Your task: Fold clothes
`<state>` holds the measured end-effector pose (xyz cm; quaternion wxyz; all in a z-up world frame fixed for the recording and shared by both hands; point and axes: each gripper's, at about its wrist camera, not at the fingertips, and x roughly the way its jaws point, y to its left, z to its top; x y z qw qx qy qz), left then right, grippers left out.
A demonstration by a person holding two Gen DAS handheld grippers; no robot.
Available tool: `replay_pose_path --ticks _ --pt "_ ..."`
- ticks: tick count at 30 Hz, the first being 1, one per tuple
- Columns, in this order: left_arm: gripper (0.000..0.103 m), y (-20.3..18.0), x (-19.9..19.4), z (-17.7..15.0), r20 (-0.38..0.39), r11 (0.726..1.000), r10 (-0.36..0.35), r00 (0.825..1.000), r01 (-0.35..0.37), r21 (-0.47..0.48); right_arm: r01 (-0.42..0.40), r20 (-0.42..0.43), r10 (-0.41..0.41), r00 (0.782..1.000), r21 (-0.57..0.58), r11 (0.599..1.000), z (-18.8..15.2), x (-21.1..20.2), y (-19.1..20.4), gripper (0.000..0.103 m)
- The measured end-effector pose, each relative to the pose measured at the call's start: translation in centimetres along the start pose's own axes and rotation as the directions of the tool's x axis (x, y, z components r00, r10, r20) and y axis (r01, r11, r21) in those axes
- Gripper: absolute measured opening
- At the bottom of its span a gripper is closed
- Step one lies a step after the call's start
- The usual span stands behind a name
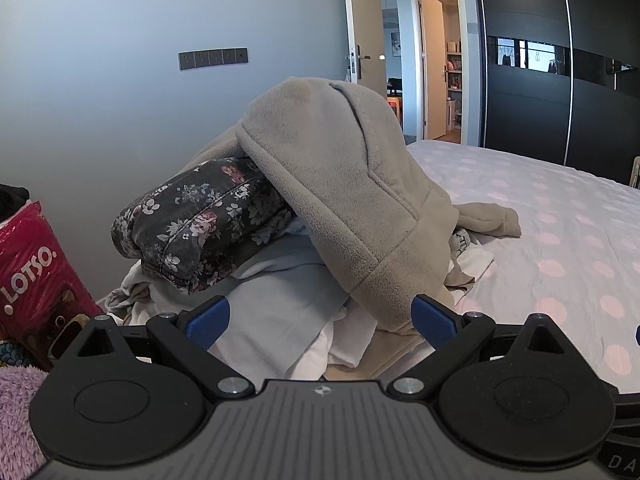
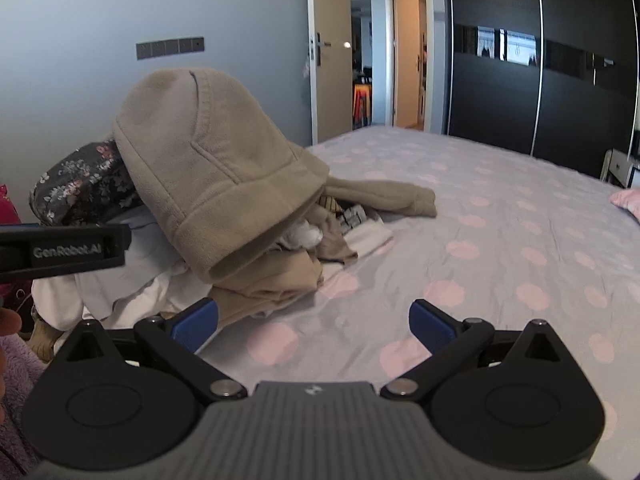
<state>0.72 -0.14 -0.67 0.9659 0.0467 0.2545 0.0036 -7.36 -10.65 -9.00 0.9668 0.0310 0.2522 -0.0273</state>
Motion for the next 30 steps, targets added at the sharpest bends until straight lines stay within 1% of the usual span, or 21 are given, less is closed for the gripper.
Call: replay_pose_path --ticks 3,7,11,17,30 --pt "0.099 0.03 0.04 0.02 0.001 1.0 0.002 1.0 -0.002 -0.001 -0.025 -0.013 0.025 1.0 0.003 1.0 0.09 -0.01 -0.02 0.102" --pt "0.099 0.16 0.04 0.06 0.002 1.0 -0.004 1.0 0.004 -0.008 -0.017 -0.022 0.016 1.0 -0.035 0.999 -0.03 0.09 0.63 0.102" --pt "0.099 0.17 0.07 -0.02 0.001 1.0 -0.006 1.0 0.006 -0.01 -0.04 -0.033 0.04 0.999 -0.017 0.999 -0.08 0.28 0.57 0.102" --pt "0.099 0.17 0.15 0.02 0.001 1.0 -0.004 1.0 0.004 -0.008 -0.054 -0.041 0.054 0.998 -0.012 0.998 -0.07 0.44 0.54 0.102" --pt "0.099 0.01 0.23 0.1 -0.003 1.0 -0.011 1.0 0.011 -0.003 -0.065 -0.048 0.064 0.997 -0.024 0.998 -0.24 0.77 0.81 0.102"
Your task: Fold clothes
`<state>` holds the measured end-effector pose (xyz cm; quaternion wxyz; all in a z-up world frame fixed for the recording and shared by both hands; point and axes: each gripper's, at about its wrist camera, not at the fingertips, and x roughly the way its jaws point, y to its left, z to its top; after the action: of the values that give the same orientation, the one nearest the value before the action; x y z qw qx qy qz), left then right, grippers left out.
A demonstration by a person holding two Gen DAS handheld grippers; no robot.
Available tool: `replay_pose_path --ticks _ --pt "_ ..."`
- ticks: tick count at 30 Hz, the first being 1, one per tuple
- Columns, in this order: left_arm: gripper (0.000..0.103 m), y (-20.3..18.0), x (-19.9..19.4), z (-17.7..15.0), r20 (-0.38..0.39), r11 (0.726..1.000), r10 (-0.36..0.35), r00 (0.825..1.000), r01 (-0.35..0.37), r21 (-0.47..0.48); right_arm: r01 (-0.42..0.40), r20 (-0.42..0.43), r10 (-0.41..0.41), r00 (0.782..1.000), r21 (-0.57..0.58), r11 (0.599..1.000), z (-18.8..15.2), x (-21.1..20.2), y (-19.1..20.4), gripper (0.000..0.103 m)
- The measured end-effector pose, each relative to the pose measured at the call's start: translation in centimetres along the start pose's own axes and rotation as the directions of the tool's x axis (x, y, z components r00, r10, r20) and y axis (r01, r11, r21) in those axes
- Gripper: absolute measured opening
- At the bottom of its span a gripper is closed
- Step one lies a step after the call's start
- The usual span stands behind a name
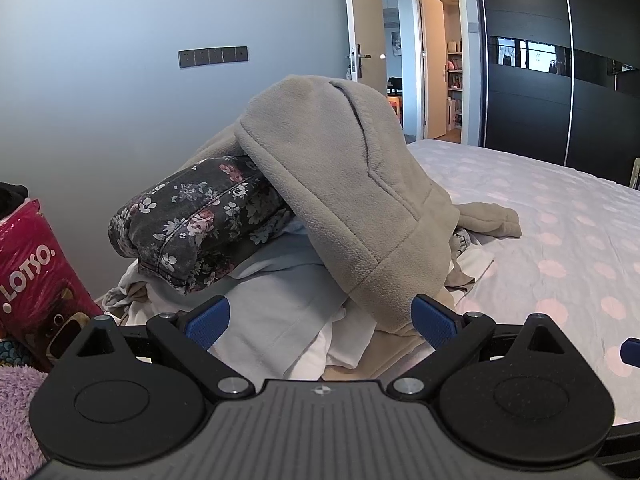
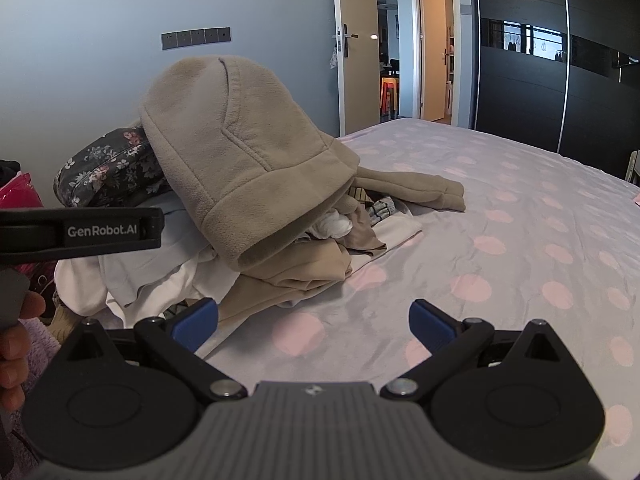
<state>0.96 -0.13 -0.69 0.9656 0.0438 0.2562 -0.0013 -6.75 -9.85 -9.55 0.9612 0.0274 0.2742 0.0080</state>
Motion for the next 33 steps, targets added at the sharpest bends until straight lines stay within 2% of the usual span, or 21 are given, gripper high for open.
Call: replay_pose_path --ticks 23,28,33 --pt "0.099 0.3 1.4 0.1 -0.021 1.0 -0.003 1.0 0.004 0.025 -0.002 0.006 0.002 1.0 -0.005 1.0 0.2 1.1 0.0 0.102" --pt "0.099 1.7 2.7 1.5 -0.008 0.999 0.021 1.0 -0.02 0.045 -0.052 -0.007 0.052 0.999 -0.028 0.998 1.6 2.8 1.0 0.102" --pt "0.099 4.3 5.1 3.6 -0.013 0.997 0.071 0.997 -0.07 0.043 -0.122 0.006 0.123 0.992 -0.104 0.987 4.3 5.6 3.7 0.102"
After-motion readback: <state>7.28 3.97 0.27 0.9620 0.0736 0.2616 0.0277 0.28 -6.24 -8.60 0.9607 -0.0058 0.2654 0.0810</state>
